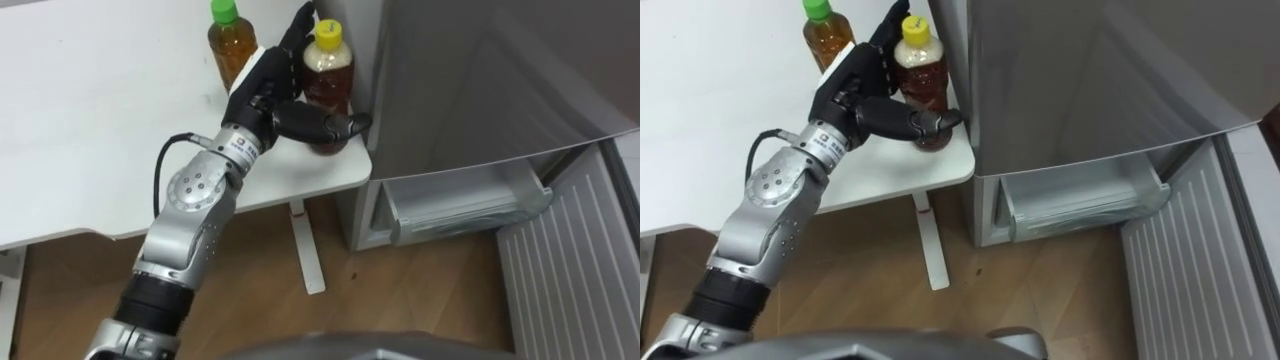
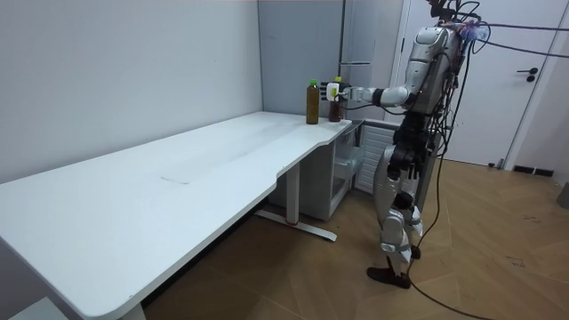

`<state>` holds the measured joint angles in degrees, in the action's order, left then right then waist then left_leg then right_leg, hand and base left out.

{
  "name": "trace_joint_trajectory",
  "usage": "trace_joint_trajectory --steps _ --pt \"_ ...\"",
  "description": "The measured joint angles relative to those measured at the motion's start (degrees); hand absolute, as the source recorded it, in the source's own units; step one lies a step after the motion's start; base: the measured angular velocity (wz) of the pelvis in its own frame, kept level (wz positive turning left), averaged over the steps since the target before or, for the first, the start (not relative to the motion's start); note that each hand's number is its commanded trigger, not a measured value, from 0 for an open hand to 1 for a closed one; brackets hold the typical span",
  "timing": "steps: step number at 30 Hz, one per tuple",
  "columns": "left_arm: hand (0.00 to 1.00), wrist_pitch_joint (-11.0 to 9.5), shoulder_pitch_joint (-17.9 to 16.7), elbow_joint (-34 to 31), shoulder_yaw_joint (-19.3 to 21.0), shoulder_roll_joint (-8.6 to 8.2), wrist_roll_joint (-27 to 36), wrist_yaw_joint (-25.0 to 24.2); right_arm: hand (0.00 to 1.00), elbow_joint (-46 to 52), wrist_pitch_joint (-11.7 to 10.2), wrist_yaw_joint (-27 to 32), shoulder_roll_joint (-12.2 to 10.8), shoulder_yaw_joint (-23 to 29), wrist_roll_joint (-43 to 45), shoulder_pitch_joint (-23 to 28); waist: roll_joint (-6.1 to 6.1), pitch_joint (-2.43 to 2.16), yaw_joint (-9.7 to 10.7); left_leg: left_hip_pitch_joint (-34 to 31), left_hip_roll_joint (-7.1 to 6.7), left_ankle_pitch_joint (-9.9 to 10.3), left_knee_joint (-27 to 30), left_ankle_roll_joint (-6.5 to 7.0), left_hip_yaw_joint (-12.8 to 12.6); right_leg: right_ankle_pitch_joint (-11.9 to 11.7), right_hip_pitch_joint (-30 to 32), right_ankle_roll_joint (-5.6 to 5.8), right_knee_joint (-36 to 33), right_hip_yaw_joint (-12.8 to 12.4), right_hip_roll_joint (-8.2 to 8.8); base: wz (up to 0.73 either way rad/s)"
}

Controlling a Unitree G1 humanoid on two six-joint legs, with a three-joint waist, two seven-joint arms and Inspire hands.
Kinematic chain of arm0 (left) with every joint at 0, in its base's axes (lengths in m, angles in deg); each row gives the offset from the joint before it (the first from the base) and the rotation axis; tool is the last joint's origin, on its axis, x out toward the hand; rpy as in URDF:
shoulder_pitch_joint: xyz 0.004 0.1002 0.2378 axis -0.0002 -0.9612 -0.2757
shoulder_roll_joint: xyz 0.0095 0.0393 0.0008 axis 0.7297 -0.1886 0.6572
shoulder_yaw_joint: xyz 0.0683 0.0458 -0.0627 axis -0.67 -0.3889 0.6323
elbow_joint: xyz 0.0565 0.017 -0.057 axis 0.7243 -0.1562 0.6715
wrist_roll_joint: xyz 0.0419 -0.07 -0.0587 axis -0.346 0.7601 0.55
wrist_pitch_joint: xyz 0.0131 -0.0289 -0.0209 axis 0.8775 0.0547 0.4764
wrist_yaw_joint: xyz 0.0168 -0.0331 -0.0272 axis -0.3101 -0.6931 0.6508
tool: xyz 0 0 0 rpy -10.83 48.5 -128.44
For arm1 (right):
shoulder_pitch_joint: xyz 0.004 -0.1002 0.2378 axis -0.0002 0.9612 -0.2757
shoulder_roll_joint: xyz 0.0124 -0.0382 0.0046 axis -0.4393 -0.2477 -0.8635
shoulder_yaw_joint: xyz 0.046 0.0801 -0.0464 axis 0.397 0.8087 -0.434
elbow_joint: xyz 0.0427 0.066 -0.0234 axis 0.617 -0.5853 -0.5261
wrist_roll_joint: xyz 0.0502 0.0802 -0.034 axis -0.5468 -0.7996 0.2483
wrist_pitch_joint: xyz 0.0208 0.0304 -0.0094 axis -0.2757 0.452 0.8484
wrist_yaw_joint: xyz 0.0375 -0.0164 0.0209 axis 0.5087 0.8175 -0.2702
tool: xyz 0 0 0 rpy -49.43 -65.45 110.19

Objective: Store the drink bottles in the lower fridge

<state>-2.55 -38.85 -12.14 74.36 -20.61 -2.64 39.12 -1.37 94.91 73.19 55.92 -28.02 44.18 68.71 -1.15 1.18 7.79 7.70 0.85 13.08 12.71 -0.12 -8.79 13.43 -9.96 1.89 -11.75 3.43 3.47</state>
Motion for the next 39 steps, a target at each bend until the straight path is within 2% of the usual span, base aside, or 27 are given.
trace_joint_trajectory --steps 6,14,19,24,29,35,38,39 --pt "1.00 0.00 0.22 1.09 1.10 -1.00 0.00 0.16 0.00 0.02 0.02 0.00 0.00 0.00 -0.02 0.00 -0.02 -0.01 0.00 -0.02 0.13 0.01 0.01 -0.01 -0.08 -0.06 0.03 -0.09 0.00 0.01 -0.11 0.00" --pt "1.00 0.78 0.75 1.69 0.97 -0.98 -0.17 1.28 0.00 0.03 0.09 0.02 0.00 0.02 0.08 -0.02 -0.09 -0.07 0.06 -0.58 0.30 0.01 0.10 -0.04 -0.51 -0.14 0.87 -0.20 -0.06 -0.10 -0.21 -0.02" --pt "1.00 1.34 0.83 2.67 0.99 -1.16 -0.09 1.69 0.00 0.05 0.59 -0.15 0.00 0.02 0.12 -0.26 -0.18 -0.33 0.23 -0.43 0.35 0.01 0.12 -0.04 -0.63 -0.17 0.79 -0.23 -0.02 -0.08 -0.22 0.00" --pt "1.00 2.25 0.82 4.49 0.37 -0.87 -0.27 1.96 0.00 0.06 0.61 -0.63 -0.01 0.00 0.11 -0.29 -0.32 -0.24 0.23 -0.48 0.34 0.01 0.15 -0.04 -0.63 -0.21 0.84 -0.24 -0.04 -0.08 -0.21 0.00" --pt "1.00 2.31 0.83 4.47 0.38 -0.74 -0.49 2.31 0.00 0.35 0.58 -1.16 0.00 0.00 0.22 -0.38 -0.24 -0.28 0.21 -0.66 0.36 0.01 0.34 -0.04 -0.44 -0.24 0.86 -0.24 -0.04 -0.03 -0.21 0.00" --pt "1.00 2.31 0.83 3.43 0.41 -0.77 0.03 2.34 0.00 2.75 0.45 -1.04 0.02 0.10 0.08 -1.22 -0.20 -0.32 -0.16 -1.13 0.39 0.01 0.63 -0.04 -0.33 -0.30 1.04 -0.28 -0.06 0.20 -0.21 0.00" --pt "1.00 2.31 0.83 0.93 0.40 -0.62 0.21 2.36 0.00 4.19 0.54 -0.20 0.30 -0.23 0.00 -2.81 -0.13 -0.53 -0.75 -2.01 0.43 0.01 0.84 -0.04 -0.39 -0.30 1.89 -0.29 -0.23 0.17 -0.21 0.00" --pt "1.00 2.31 0.83 -0.84 0.35 -0.63 0.32 2.36 0.00 4.28 0.52 0.12 0.88 -0.46 0.00 -3.23 -0.11 -0.54 -1.52 -2.35 0.42 0.00 0.85 -0.04 -0.53 -0.34 2.43 -0.27 -0.44 -0.05 -0.21 -0.05"
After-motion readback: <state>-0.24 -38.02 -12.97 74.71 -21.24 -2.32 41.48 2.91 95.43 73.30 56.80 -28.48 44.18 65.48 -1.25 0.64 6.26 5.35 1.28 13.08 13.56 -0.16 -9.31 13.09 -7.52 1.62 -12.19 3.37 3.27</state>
